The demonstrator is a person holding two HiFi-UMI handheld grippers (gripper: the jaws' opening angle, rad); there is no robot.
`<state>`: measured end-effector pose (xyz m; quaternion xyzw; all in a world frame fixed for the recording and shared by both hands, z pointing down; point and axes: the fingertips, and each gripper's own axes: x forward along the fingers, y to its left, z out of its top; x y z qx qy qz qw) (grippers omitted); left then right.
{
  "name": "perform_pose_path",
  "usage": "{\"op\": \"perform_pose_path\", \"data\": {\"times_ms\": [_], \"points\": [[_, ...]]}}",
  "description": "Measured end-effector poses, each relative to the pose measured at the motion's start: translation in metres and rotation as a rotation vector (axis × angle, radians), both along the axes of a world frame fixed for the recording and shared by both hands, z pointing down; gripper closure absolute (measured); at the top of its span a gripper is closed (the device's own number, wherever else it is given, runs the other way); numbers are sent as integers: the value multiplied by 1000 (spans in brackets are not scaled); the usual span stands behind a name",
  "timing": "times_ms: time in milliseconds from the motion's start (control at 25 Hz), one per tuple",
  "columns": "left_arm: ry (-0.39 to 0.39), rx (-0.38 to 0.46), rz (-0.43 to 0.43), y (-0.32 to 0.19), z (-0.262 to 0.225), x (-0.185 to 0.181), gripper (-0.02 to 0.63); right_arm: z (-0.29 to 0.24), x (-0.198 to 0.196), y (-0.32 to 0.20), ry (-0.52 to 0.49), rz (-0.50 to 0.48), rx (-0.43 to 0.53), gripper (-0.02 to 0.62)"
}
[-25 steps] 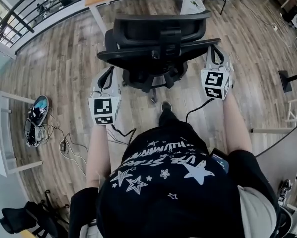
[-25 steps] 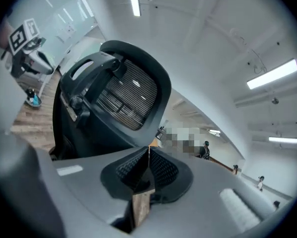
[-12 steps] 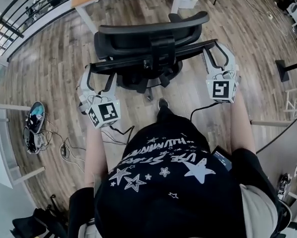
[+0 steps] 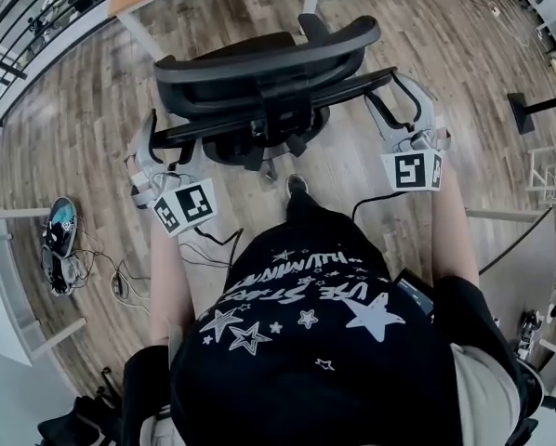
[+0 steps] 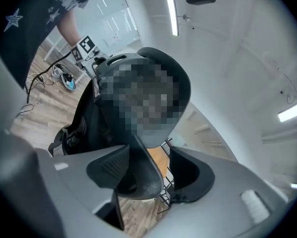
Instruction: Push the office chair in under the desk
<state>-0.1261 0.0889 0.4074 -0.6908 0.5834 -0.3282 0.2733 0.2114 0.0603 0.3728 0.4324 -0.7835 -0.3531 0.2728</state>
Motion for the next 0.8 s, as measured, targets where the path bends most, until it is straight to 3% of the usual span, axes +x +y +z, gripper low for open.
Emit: {"op": "perform_pose_path", "data": {"times_ms": [320, 560, 800], "points": [[-10, 10, 17, -2, -3, 0, 215, -2, 2, -1, -1, -71, -30, 314], [-3, -2, 7, -3, -3, 1, 215, 2, 3, -1, 84, -111, -56, 268], [1, -6, -2, -3, -4, 0, 215, 16, 1, -9, 130, -114, -80, 265]]}}
